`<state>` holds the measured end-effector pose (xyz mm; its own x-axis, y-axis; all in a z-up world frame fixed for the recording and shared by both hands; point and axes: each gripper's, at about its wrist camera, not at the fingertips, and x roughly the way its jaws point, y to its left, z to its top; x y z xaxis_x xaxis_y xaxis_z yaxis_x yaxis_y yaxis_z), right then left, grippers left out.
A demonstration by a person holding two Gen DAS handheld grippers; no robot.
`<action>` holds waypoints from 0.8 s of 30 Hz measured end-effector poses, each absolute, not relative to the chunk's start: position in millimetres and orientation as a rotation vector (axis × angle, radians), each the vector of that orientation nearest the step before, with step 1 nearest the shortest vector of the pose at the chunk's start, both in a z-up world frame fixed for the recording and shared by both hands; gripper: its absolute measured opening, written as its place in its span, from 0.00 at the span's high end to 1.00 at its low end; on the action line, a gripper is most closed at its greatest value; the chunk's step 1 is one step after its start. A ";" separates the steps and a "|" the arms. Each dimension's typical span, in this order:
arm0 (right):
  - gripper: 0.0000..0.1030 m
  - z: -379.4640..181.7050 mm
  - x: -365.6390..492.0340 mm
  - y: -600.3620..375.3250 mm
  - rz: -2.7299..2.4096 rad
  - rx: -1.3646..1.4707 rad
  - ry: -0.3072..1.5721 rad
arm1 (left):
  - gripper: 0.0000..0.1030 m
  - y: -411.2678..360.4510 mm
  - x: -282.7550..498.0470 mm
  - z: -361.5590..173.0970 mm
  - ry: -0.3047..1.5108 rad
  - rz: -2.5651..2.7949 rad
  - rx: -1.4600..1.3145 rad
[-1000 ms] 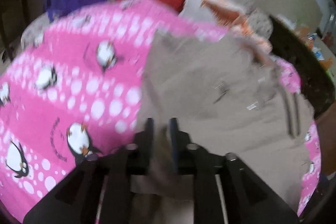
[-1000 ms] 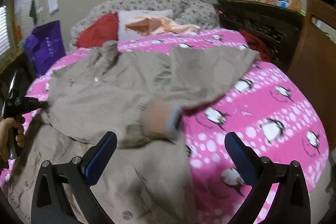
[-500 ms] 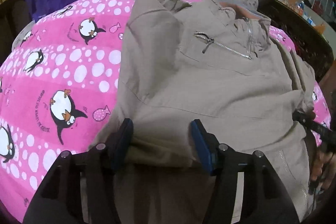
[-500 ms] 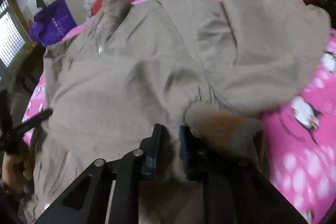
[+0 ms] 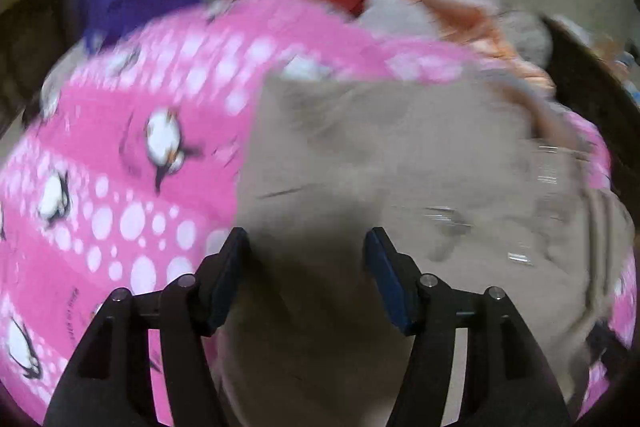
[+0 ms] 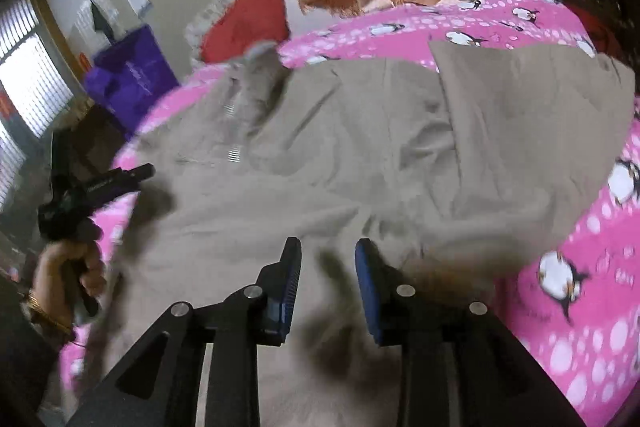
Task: Fold large clothes
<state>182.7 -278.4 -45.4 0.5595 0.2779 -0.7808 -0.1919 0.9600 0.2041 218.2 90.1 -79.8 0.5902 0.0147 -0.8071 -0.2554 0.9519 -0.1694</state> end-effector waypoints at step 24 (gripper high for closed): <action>0.22 -76.7 132.4 -234.3 0.335 -0.031 0.923 | 0.28 76.9 135.7 -90.2 0.897 0.044 -0.232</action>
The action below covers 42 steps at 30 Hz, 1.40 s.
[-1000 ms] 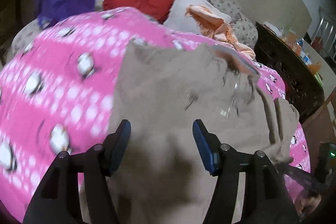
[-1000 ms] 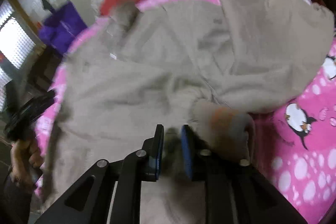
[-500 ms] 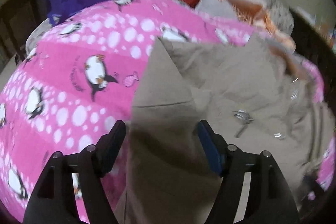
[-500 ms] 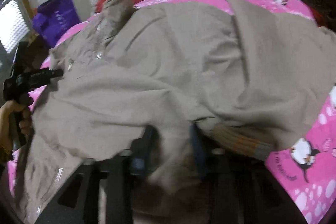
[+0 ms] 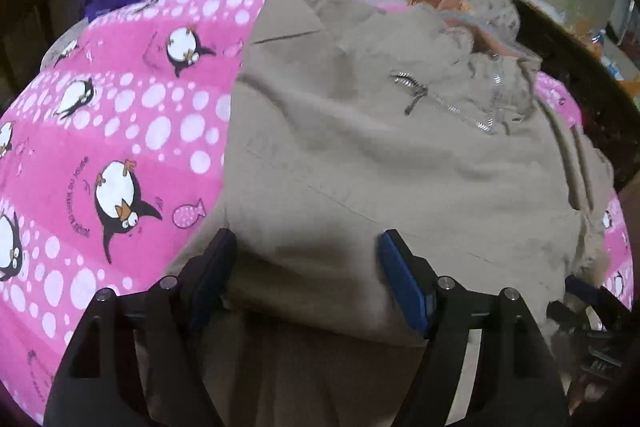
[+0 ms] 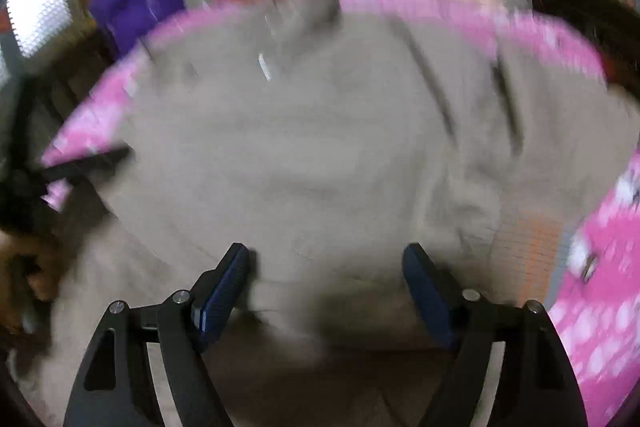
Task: Fold large clothes
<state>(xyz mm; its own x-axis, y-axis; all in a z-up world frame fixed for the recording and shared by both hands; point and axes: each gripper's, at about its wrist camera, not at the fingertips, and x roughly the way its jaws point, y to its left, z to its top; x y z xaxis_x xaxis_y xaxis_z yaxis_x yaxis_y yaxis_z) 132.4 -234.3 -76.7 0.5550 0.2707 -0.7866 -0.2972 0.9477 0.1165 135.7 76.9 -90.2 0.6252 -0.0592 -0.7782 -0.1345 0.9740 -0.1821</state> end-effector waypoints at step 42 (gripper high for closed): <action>0.30 -50.7 342.3 -616.5 -0.011 0.815 0.835 | 0.13 62.7 130.7 -99.0 0.874 0.053 -0.133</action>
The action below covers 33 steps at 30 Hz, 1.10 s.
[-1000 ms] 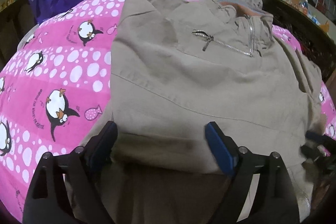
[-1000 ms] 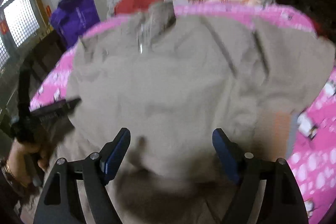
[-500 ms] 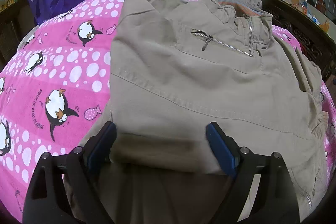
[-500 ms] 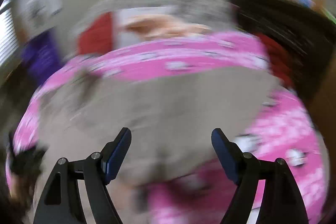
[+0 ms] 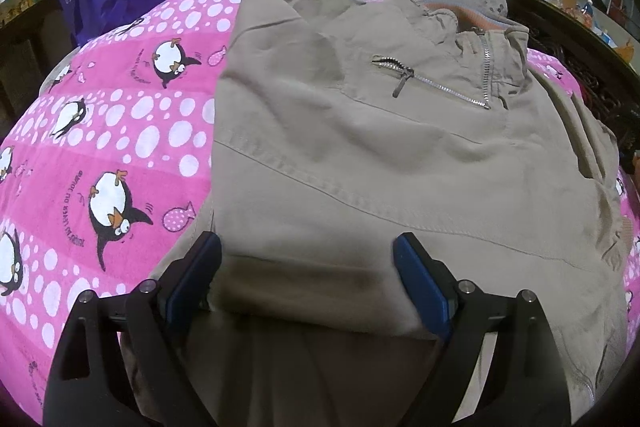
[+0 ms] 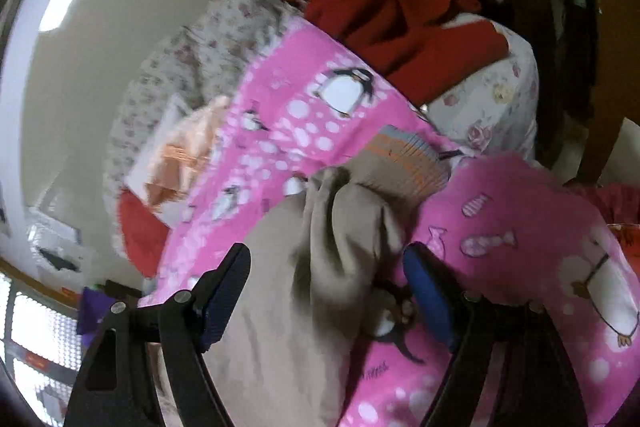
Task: Fold large clothes
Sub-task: 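Grasp the other ribbed cuff with the right tool and lay it across the jacket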
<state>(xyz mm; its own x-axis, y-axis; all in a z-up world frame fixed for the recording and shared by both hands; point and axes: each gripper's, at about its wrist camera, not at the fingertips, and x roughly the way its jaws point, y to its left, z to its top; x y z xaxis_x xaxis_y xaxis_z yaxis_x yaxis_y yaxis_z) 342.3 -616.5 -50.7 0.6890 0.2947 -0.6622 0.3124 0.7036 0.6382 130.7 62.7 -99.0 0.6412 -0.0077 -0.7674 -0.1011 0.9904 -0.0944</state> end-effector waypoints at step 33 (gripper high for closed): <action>0.84 -47.3 179.5 -188.7 0.434 -0.034 0.868 | 0.13 62.7 142.5 -31.4 0.879 -0.149 -0.357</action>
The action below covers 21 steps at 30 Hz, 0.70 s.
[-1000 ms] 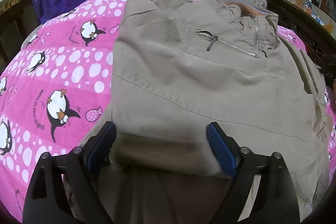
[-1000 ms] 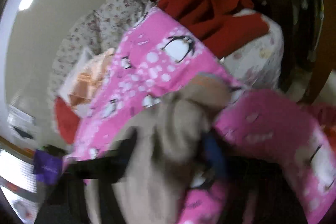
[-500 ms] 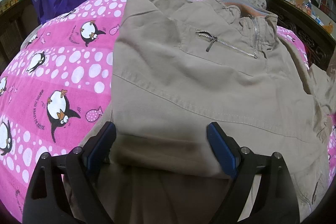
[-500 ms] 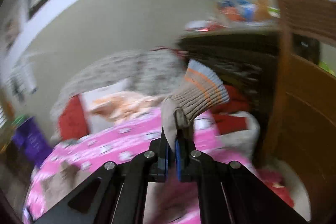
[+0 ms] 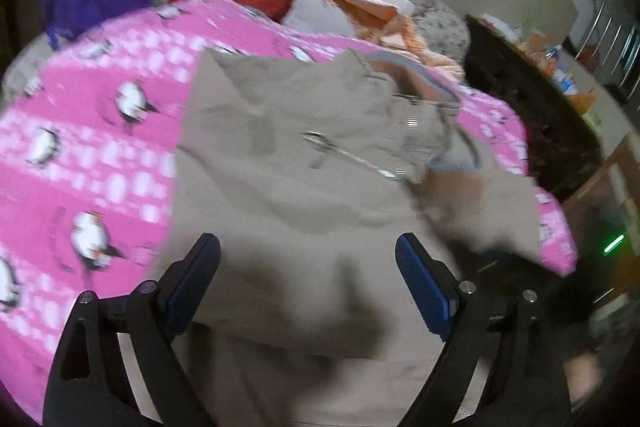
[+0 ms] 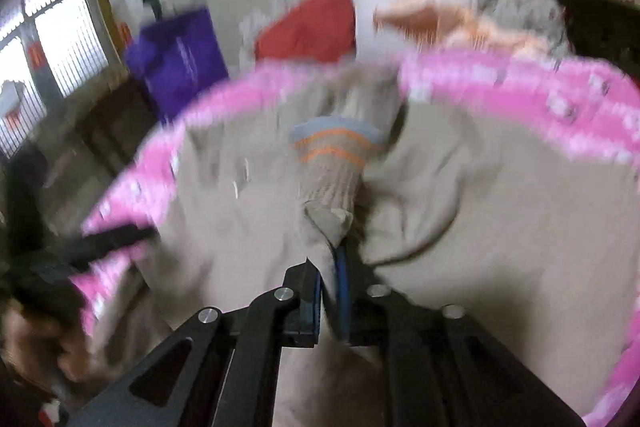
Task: Fold large clothes
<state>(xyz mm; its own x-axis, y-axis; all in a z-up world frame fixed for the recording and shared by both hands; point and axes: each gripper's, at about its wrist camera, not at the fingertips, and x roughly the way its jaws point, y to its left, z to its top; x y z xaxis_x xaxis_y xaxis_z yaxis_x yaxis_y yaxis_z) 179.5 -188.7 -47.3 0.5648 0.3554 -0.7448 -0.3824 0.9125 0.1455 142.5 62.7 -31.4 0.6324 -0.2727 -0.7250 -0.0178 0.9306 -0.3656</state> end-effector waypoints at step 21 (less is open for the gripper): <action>0.43 -75.7 67.5 -252.1 0.332 -0.083 0.795 | 0.24 -11.7 195.6 -73.4 0.990 -0.334 -0.628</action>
